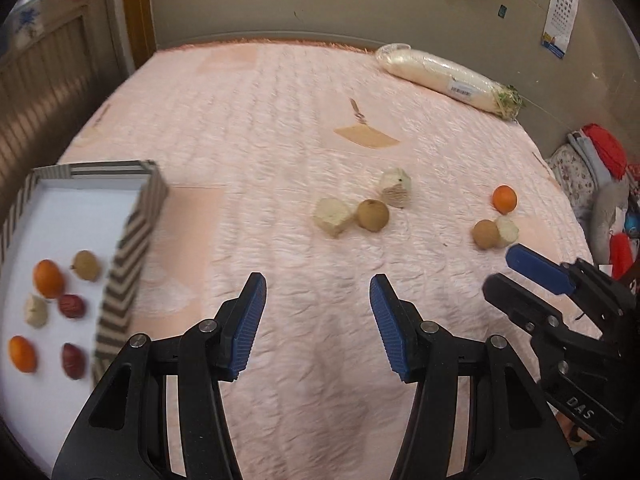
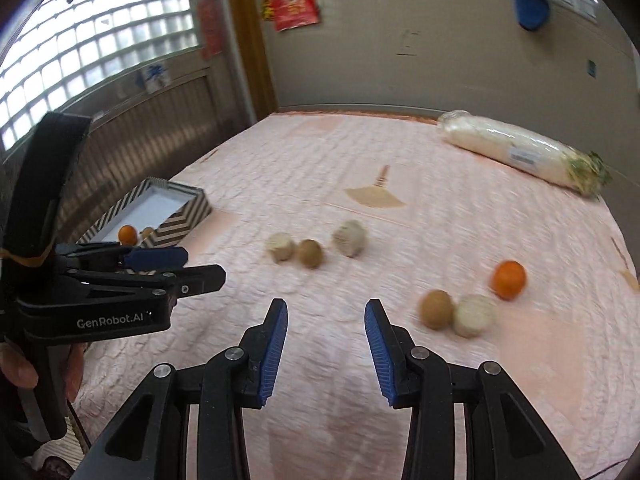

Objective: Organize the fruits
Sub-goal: 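Move both tools back toward the remaining foods on the bed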

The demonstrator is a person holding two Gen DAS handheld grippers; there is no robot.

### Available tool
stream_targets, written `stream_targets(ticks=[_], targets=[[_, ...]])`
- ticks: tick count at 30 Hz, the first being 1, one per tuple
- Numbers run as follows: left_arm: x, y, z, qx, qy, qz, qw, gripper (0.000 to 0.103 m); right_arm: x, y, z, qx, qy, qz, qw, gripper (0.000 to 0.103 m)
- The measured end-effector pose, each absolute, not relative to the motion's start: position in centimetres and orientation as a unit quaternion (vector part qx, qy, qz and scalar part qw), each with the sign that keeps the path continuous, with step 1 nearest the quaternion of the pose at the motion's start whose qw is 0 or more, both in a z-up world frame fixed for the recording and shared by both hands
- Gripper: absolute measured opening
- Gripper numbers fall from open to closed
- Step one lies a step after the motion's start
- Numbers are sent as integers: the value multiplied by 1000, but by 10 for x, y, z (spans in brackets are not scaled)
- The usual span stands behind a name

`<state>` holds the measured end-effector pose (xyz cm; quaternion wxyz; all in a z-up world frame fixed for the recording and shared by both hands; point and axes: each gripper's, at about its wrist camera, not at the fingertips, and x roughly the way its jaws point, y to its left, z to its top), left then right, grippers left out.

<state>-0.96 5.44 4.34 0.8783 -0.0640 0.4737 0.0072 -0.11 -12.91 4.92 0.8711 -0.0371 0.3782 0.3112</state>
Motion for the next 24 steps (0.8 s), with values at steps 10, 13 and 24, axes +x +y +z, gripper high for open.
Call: stream_targets(ticks=[10, 13, 24], targets=[[29, 42, 26, -30, 478, -1, 878, 54, 6, -145, 43, -17, 382, 309, 871, 39], [41, 44, 20, -33, 473, -1, 880, 54, 8, -144, 41, -15, 383, 312, 869, 39], [45, 45, 18, -19, 451, -27, 892, 54, 15, -127, 38, -33, 390, 321, 862, 39]])
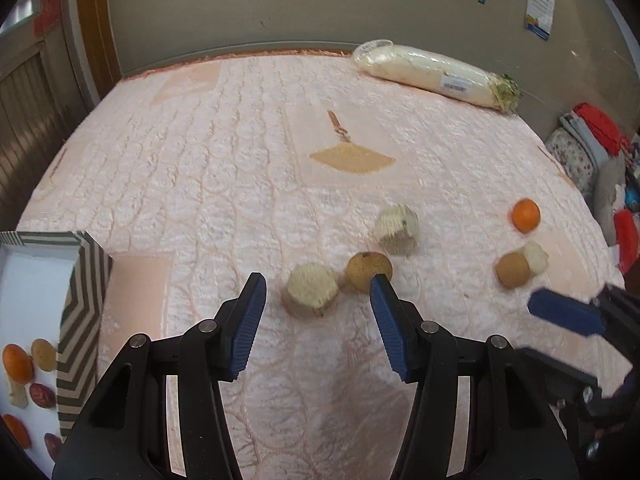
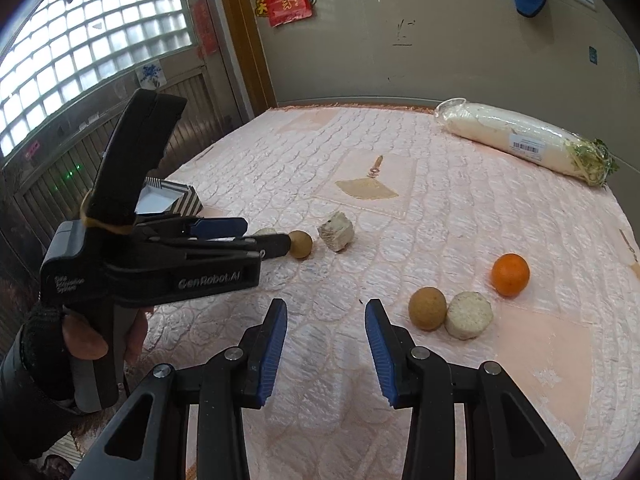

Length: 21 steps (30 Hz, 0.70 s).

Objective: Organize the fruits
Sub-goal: 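Move both tools back toward the remaining foods on the bed, then grasp a round pale cake slice with the left tool while the right tool grasps a small brown pear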

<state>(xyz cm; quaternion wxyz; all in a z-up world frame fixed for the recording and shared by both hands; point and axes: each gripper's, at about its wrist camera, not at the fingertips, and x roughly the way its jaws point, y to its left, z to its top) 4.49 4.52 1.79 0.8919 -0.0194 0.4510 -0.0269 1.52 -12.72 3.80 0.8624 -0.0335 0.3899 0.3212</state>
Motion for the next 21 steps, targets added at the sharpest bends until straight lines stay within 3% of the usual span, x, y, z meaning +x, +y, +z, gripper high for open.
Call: stream_targets(ticks=[17, 19, 21], targets=[[49, 44, 11, 6, 463, -4, 886, 54, 19, -122, 35, -28, 395, 324, 859, 39], [49, 44, 10, 11, 460, 0, 888, 49, 19, -121, 34, -28, 397, 325, 858, 39], [49, 48, 11, 7, 457, 6, 889, 29, 20, -118, 33, -30, 397, 325, 858, 39]])
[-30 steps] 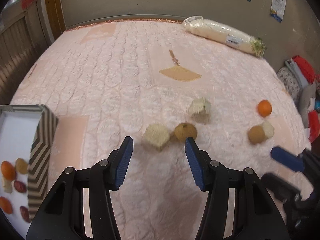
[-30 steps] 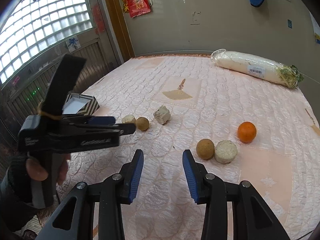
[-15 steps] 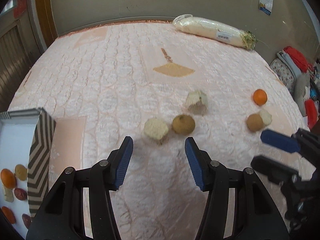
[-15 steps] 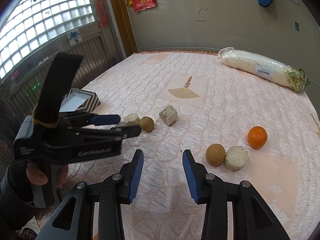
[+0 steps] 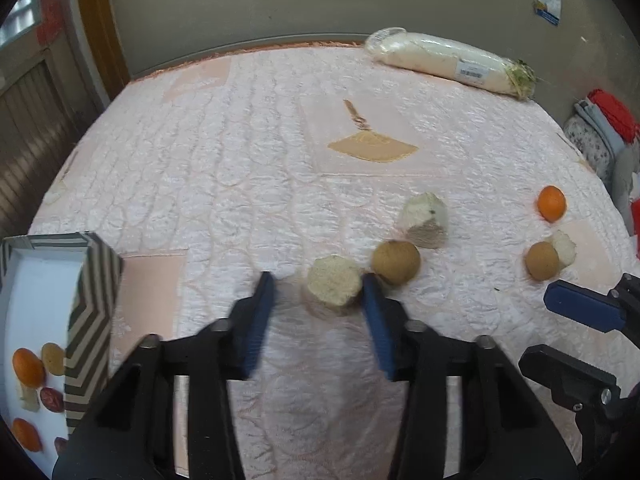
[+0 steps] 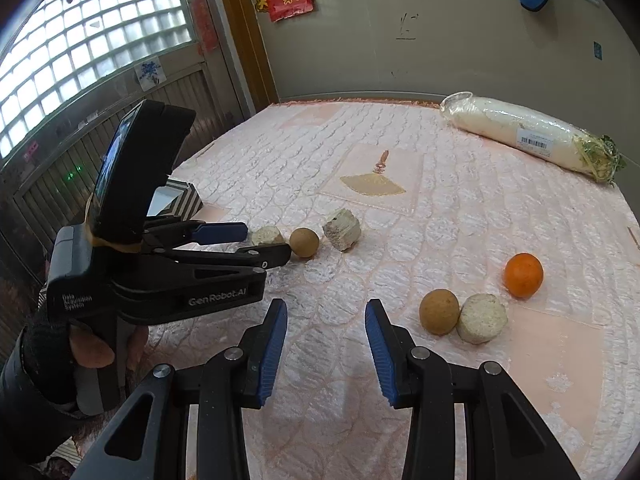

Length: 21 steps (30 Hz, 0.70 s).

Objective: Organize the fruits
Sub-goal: 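Grasp a round pale cake slice with the left tool while the right tool grasps a small brown pear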

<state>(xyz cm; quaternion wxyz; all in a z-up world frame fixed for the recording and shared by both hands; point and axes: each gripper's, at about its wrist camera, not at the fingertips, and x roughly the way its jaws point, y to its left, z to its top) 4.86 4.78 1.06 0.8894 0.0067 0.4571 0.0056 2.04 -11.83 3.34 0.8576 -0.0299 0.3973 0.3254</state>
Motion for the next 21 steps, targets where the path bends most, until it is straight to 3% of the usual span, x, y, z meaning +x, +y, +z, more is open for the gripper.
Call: stream_targets(ticks=[18, 21], targets=[[-12, 84, 31, -47, 436, 35, 898, 27, 60, -39, 13, -92, 405, 348, 841, 39], [-16, 86, 31, -44, 438, 38, 897, 27, 65, -34, 7, -99, 410, 334, 843, 25]])
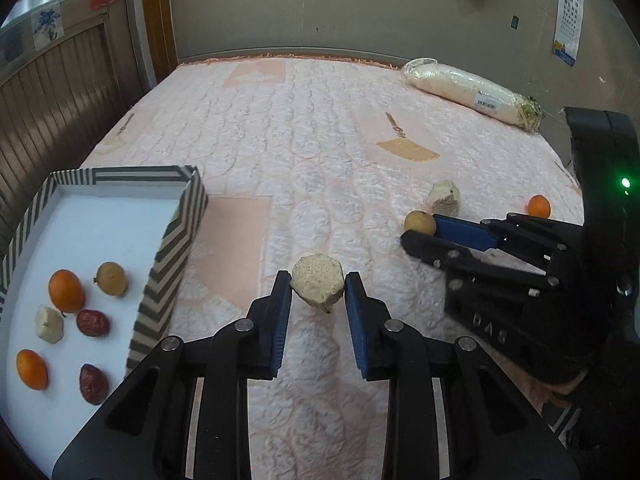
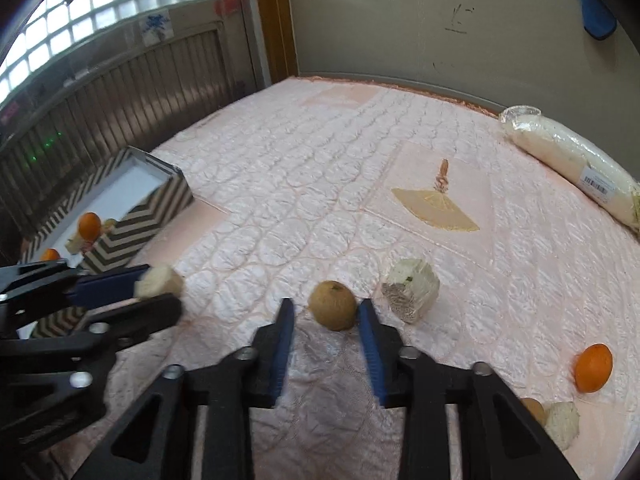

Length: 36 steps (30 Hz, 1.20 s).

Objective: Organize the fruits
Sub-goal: 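Grasp a round pale cake slice with the left tool while the right tool grasps a small brown pear, then carry the cake slice and brown pear over the white tray with both tools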

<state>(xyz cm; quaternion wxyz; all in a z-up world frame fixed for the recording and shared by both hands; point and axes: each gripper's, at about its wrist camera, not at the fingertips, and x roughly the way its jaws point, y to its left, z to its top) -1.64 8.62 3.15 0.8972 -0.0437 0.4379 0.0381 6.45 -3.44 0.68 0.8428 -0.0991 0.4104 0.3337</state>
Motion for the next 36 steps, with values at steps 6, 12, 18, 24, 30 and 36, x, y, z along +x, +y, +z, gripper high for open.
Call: stream_targets(ticks=[6, 12, 18, 24, 30, 36], targets=[[-25, 94, 33, -48, 438, 43, 897, 27, 57, -40, 14, -87, 398, 332, 851, 23], [-39, 104, 46, -48, 421, 54, 904, 27, 30, -46, 32, -65, 377, 335, 861, 23], [-57, 111, 58, -46, 409, 65, 909, 27, 4, -42, 48, -49, 360, 344, 866, 23], [-78, 127, 67, -44, 399, 90, 912, 27, -16, -26, 58, -51, 350, 366, 861, 23], [-96, 144, 73, -46, 390, 110, 913, 27, -38, -4, 70, -63, 333, 391, 856, 23], [-112, 160, 76, -50, 384, 128, 913, 27, -54, 17, 76, -73, 325, 413, 847, 23]])
